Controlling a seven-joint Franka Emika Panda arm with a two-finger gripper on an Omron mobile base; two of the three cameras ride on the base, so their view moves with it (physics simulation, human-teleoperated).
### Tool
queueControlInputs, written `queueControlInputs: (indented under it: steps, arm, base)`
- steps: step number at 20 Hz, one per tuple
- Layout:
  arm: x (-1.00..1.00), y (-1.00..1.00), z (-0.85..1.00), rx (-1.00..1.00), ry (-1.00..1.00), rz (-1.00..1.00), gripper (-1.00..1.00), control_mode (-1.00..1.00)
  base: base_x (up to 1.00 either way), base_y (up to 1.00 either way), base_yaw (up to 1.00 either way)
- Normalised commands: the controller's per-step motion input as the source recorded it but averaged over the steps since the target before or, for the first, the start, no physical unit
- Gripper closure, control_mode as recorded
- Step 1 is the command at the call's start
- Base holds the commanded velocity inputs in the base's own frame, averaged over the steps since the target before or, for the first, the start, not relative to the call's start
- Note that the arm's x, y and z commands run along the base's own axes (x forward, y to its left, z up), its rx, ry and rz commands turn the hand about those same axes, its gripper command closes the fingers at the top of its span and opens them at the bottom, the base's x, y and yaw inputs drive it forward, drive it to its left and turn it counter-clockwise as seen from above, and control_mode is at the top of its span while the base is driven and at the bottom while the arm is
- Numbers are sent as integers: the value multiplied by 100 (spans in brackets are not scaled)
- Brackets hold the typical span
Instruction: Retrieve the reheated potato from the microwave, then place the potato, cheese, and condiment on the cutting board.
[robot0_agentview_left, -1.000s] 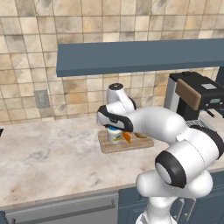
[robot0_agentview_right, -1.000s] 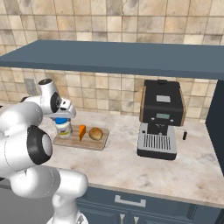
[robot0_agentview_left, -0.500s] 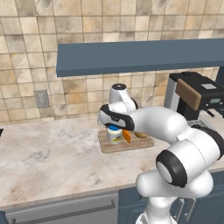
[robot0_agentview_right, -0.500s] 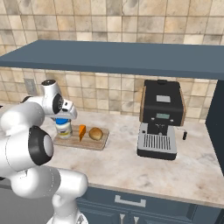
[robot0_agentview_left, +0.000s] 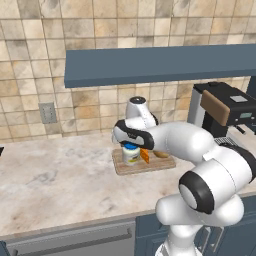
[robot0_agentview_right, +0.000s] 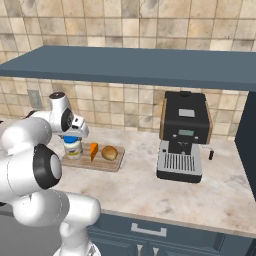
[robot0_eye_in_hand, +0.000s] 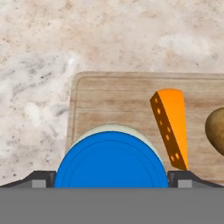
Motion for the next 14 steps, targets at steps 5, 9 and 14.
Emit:
queueControlInputs:
  steps: [5,9,14]
  arm:
    - [9,0,-1,7,-2,0,-100,-100]
    - [18,1,-11,10,-2,0,-100,-100]
    - [15,1,-15,10,-5,0,-100,-100]
  base:
    - [0,0,0]
    - [0,0,0]
    - [0,0,0]
